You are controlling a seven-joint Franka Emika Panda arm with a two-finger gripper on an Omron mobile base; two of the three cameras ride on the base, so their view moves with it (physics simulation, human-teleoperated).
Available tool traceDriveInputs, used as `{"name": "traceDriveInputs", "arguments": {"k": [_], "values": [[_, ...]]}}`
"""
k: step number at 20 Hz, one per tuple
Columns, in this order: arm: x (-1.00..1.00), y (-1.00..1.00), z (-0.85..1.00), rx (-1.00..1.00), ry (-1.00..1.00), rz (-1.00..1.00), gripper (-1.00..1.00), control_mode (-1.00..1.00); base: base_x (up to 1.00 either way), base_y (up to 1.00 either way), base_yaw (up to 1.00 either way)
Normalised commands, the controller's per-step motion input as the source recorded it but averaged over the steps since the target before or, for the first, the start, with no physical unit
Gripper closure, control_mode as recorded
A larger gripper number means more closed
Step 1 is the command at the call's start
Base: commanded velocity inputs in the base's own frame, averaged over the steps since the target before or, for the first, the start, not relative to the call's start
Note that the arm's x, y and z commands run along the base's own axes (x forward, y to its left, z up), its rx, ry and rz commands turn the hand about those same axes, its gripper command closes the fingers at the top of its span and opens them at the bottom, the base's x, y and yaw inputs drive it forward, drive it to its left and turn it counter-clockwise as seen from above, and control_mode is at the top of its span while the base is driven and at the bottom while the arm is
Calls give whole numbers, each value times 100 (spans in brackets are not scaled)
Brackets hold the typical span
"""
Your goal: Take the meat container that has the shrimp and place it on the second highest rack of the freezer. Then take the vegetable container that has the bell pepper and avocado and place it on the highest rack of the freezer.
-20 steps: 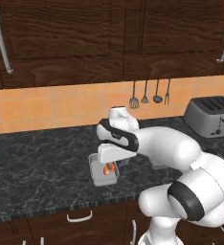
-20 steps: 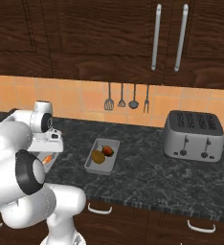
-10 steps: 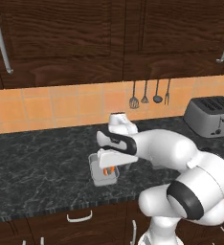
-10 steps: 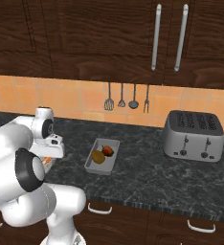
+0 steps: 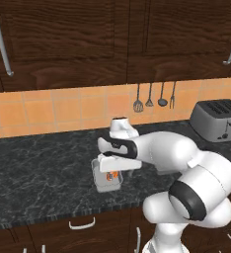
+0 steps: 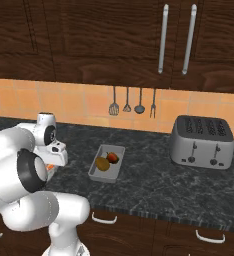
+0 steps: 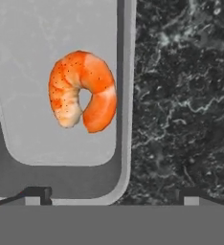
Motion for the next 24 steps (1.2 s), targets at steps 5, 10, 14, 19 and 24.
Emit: {"name": "traceDriveInputs", "arguments": {"k": [5, 10, 14, 19, 24], "values": [[6, 9, -40, -4, 0, -17, -100, -100, 0, 0, 0], [0, 6, -42, -2, 0, -17, -100, -100, 0, 0, 0], [0, 4, -33, -3, 0, -13, -100, -100, 0, 0, 0], [0, 1, -17, 0, 0, -7, -100, -100, 0, 0, 0], [0, 20, -1, 0, -2, -3, -100, -100, 0, 0, 0]]}}
